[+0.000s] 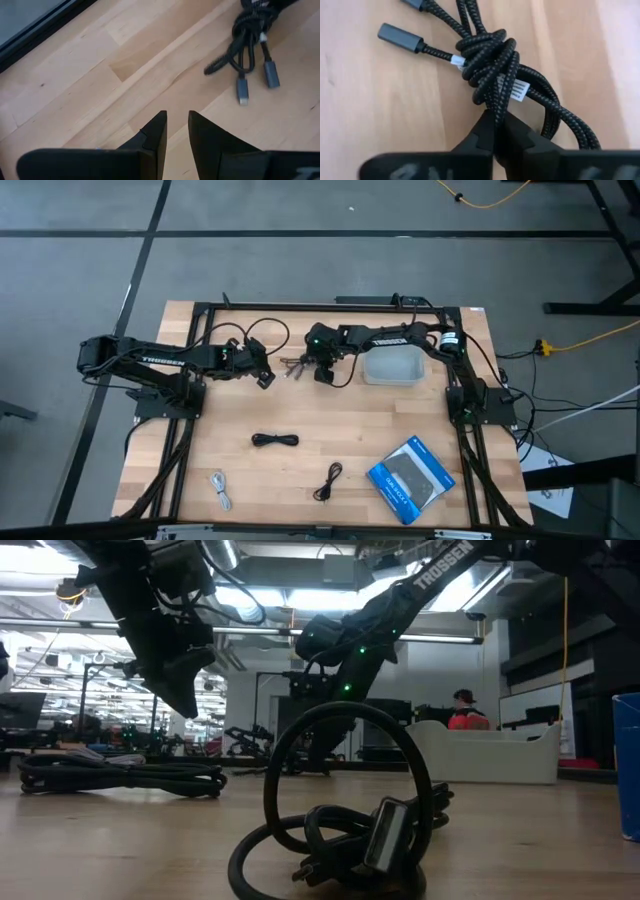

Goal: Pick and place USB-C Cables
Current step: Put the top black USB cable into the gray bin

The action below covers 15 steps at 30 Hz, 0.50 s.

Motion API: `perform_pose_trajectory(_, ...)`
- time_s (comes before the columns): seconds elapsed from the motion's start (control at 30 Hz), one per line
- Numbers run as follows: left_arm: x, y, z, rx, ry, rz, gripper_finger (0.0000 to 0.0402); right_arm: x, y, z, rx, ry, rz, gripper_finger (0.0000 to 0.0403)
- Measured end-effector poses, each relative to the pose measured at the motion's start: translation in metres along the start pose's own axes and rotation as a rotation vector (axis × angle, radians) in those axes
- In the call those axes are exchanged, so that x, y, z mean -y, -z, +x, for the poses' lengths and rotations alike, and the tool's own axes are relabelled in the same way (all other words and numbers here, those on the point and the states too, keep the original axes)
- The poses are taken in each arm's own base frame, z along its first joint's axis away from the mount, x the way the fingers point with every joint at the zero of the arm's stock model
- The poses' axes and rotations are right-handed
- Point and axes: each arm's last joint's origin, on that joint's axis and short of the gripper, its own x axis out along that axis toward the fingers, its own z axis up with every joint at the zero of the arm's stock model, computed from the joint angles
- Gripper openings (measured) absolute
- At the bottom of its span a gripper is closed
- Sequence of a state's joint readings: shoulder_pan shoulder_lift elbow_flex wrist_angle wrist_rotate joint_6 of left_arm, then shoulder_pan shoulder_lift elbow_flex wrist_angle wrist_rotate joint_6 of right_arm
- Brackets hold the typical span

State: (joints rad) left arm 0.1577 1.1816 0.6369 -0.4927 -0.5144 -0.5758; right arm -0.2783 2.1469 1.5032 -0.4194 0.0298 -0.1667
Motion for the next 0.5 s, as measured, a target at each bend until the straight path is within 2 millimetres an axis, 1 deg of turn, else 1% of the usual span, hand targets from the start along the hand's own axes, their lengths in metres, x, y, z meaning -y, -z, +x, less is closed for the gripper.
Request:
perform_pose_trajectory(0.07,0.000,0.000,0.000,0.002,0.002,-0.002,0.0073,-0.006,-0.002,-0.014,-0.019,0.054,-0.045,0.0010)
perform_pose_trajectory(0.2,0.001,-0.002,0.000,0.016,0.009,-0.015,0.0073,-0.015,-0.015,-0.070,0.017,0.260,-0.096,0.0010)
perform_pose_trajectory(0.27,0.001,-0.002,0.000,0.019,0.009,-0.036,0.0073,-0.018,-0.015,-0.097,0.006,0.355,-0.102,0.0010)
perform_pose_trajectory(0.4,0.001,-0.002,0.000,0.020,0.007,-0.077,0.0073,-0.024,-0.006,-0.152,-0.014,0.464,-0.038,0.0010)
perform_pose_trajectory(0.43,0.001,-0.002,0.000,0.021,0.007,-0.087,0.0073,-0.026,-0.002,-0.167,-0.022,0.486,-0.009,0.0010)
perform_pose_trajectory(0.5,0.001,-0.002,0.000,0.020,0.007,-0.103,0.0073,-0.030,0.011,-0.191,-0.070,0.517,0.055,0.0010)
